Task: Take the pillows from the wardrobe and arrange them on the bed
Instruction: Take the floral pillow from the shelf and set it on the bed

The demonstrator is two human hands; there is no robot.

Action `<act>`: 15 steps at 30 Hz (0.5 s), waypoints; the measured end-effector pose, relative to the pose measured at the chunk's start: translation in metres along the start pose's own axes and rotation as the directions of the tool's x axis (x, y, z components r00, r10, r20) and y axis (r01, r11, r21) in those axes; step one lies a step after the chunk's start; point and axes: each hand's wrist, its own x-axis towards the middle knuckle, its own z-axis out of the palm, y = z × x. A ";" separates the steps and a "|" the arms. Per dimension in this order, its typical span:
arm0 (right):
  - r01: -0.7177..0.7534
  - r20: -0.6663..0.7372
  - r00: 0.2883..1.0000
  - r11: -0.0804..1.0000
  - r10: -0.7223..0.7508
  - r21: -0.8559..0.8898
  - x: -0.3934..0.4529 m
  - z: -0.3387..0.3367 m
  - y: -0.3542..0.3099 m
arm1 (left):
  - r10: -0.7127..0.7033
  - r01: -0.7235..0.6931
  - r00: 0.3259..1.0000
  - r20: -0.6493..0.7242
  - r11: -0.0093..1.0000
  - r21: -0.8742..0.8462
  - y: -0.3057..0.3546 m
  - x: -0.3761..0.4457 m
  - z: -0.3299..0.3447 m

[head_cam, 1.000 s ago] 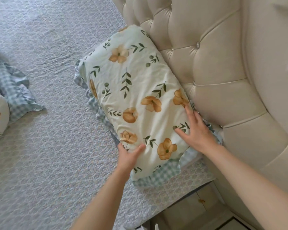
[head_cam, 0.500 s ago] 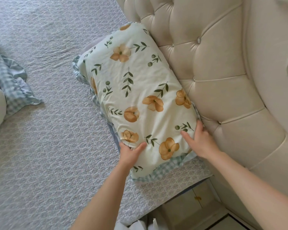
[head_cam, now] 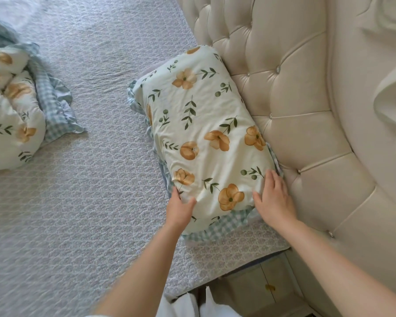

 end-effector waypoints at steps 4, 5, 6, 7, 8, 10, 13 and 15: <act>0.121 0.008 0.993 0.992 -0.121 0.042 -0.021 -0.004 -0.010 | 0.008 -0.008 1.000 -0.017 1.000 0.018 -0.005 -0.032 -0.008; 0.151 0.027 0.988 0.987 -0.152 0.061 -0.028 -0.005 -0.013 | 0.013 -0.013 0.999 -0.030 1.000 -0.005 -0.006 -0.042 -0.010; 0.180 0.045 0.982 0.980 -0.184 0.087 -0.034 -0.007 -0.016 | 0.020 -0.022 0.999 -0.049 0.999 -0.037 -0.008 -0.052 -0.011; 0.212 0.057 0.974 0.970 -0.219 0.116 -0.041 -0.008 -0.019 | 0.031 -0.036 0.997 -0.075 0.997 -0.069 -0.010 -0.063 -0.012; 0.248 0.065 0.964 0.958 -0.259 0.142 -0.048 -0.011 -0.022 | 0.043 -0.053 0.994 -0.102 0.994 -0.096 -0.012 -0.074 -0.014; 0.316 0.077 0.940 0.932 -0.334 0.179 -0.064 -0.015 -0.030 | 0.065 -0.086 0.985 -0.159 0.988 -0.131 -0.019 -0.099 -0.018; 0.401 0.093 0.898 0.887 -0.430 0.226 -0.089 -0.021 -0.047 | 0.092 -0.138 0.961 -0.261 0.977 -0.162 -0.038 -0.138 -0.027; 0.475 0.094 0.857 0.846 -0.507 0.241 -0.107 -0.022 -0.060 | 0.090 -0.158 0.941 -0.325 0.969 -0.190 -0.054 -0.165 -0.035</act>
